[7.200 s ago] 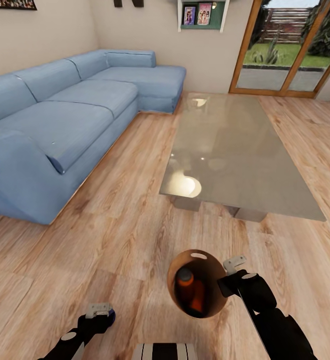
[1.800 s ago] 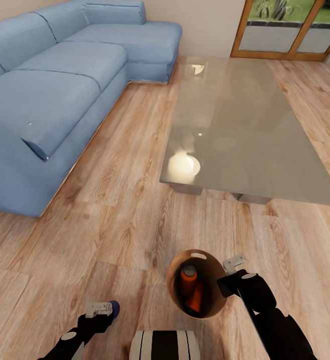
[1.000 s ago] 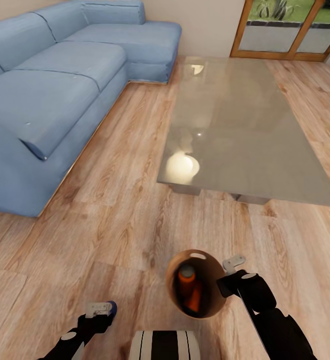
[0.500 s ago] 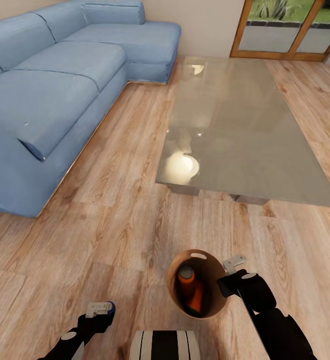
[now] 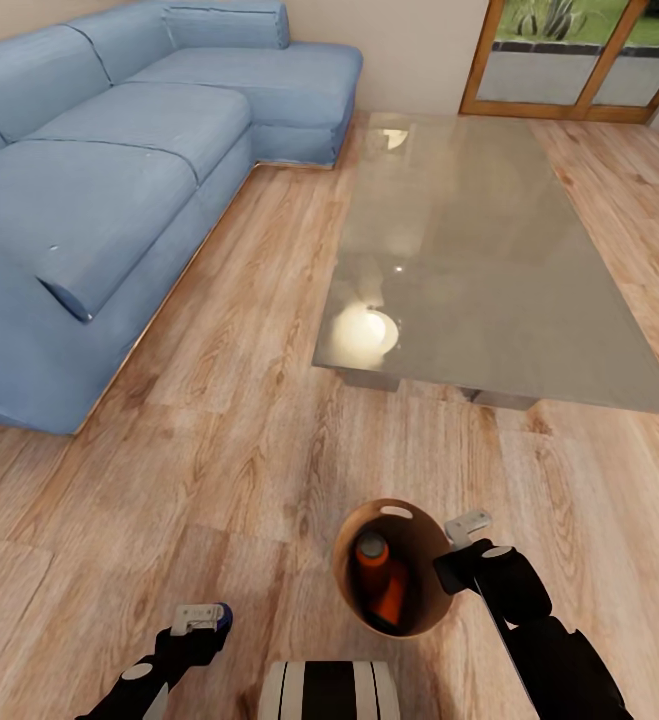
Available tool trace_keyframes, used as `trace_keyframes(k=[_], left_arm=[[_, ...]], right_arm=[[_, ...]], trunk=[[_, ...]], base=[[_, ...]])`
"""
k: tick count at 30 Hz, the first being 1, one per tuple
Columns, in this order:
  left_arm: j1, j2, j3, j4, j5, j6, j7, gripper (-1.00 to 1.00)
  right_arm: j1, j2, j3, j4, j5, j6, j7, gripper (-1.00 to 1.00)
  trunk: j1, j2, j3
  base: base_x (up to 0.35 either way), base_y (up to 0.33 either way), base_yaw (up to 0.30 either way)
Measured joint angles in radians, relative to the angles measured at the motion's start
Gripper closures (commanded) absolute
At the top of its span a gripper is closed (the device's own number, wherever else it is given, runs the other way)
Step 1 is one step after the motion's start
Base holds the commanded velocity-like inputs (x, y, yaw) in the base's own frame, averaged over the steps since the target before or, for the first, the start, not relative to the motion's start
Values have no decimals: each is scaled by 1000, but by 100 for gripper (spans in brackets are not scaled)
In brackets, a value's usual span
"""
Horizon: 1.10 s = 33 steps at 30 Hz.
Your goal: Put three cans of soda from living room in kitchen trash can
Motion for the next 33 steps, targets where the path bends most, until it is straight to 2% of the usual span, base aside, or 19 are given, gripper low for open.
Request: trace_keyframes(k=[17, 33], left_arm=[[0, 0, 0, 2, 0, 0, 0, -100], [0, 1, 0, 2, 1, 2, -2, -100]], right_arm=[[0, 0, 0, 0, 4, 0, 0, 100], [0, 0, 0, 0, 3, 0, 0, 100]], trunk=[[0, 0, -20], [0, 0, -22]], base=[[0, 0, 0], [6, 0, 0]])
